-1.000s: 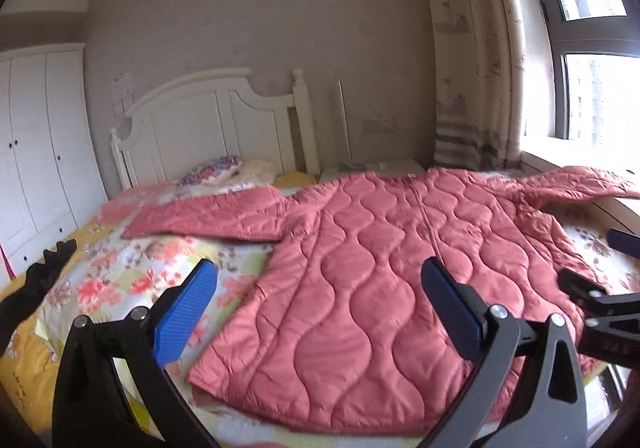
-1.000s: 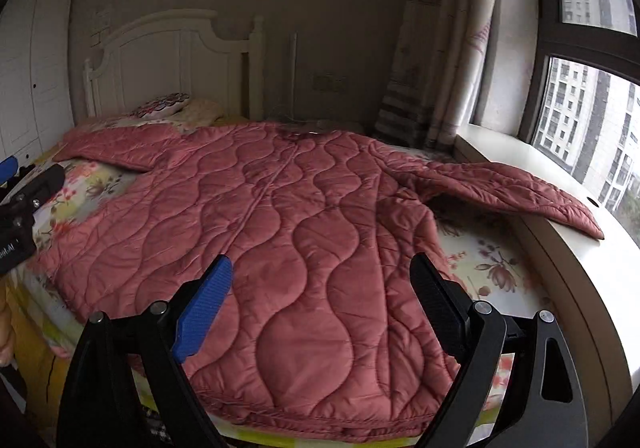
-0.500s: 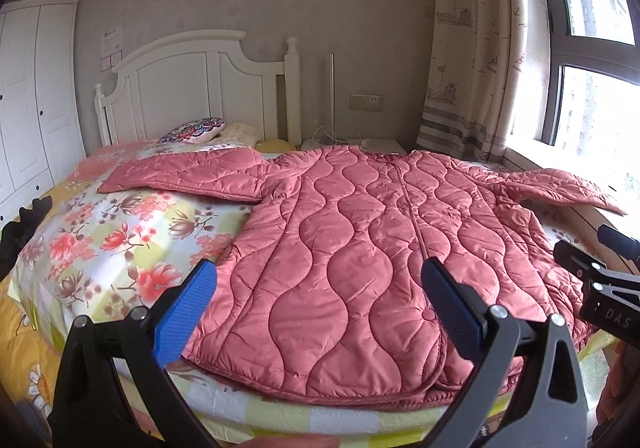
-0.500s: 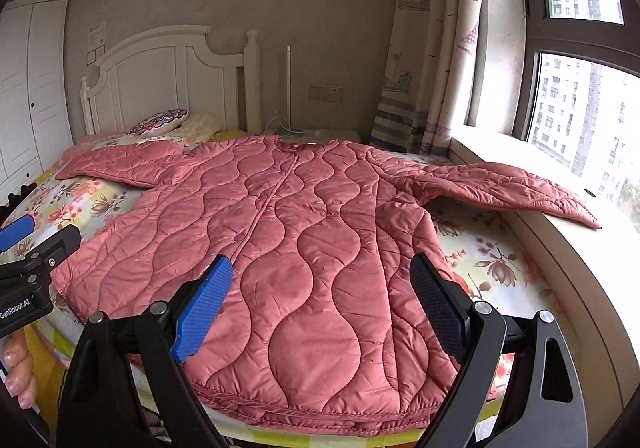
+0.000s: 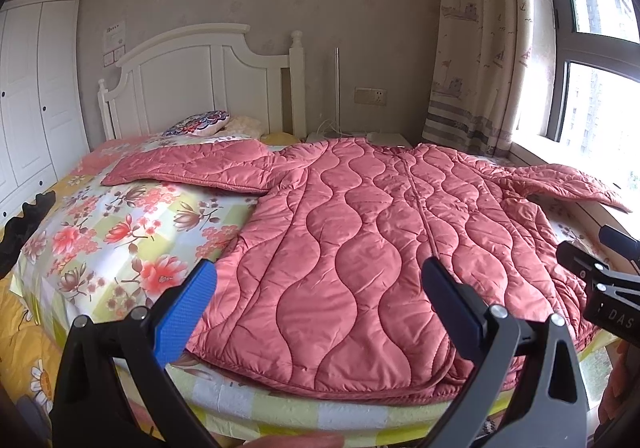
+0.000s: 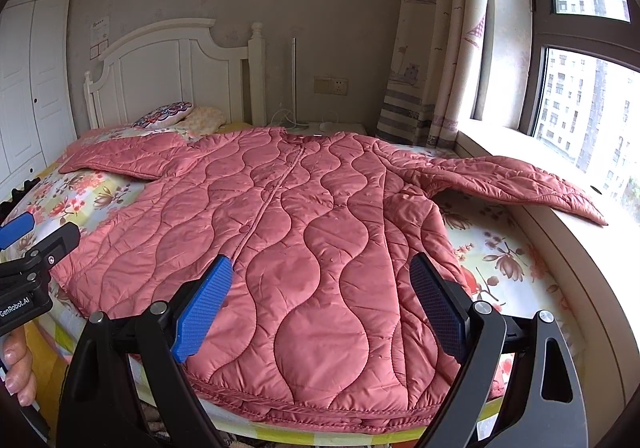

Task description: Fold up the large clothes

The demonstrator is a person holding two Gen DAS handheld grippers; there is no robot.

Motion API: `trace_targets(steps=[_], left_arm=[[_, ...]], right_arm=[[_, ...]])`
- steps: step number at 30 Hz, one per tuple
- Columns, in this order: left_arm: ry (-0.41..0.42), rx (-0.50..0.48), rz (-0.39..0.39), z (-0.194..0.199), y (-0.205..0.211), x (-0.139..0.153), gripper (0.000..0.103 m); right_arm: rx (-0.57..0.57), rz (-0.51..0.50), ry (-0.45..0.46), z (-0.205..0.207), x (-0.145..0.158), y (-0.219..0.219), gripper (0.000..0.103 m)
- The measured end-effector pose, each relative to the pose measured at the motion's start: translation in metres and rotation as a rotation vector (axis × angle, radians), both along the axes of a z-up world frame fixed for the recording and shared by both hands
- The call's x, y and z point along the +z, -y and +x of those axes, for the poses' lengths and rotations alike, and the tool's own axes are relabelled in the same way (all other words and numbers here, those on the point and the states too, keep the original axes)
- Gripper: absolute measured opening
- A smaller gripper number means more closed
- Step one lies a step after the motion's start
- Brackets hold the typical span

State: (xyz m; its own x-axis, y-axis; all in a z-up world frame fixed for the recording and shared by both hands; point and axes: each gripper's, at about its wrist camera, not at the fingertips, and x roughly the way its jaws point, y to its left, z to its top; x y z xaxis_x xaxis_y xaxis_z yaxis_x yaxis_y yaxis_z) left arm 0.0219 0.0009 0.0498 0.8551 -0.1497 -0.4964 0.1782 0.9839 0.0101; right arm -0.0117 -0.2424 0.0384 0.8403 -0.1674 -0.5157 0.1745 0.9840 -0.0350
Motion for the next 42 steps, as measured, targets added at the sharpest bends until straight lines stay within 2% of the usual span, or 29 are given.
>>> trace_targets(steps=[42], left_arm=[[-0.025, 0.02, 0.008, 0.0, -0.004, -0.01, 0.101]], right_arm=[[0.008, 0.021, -0.028, 0.003, -0.013, -0.003, 0.087]])
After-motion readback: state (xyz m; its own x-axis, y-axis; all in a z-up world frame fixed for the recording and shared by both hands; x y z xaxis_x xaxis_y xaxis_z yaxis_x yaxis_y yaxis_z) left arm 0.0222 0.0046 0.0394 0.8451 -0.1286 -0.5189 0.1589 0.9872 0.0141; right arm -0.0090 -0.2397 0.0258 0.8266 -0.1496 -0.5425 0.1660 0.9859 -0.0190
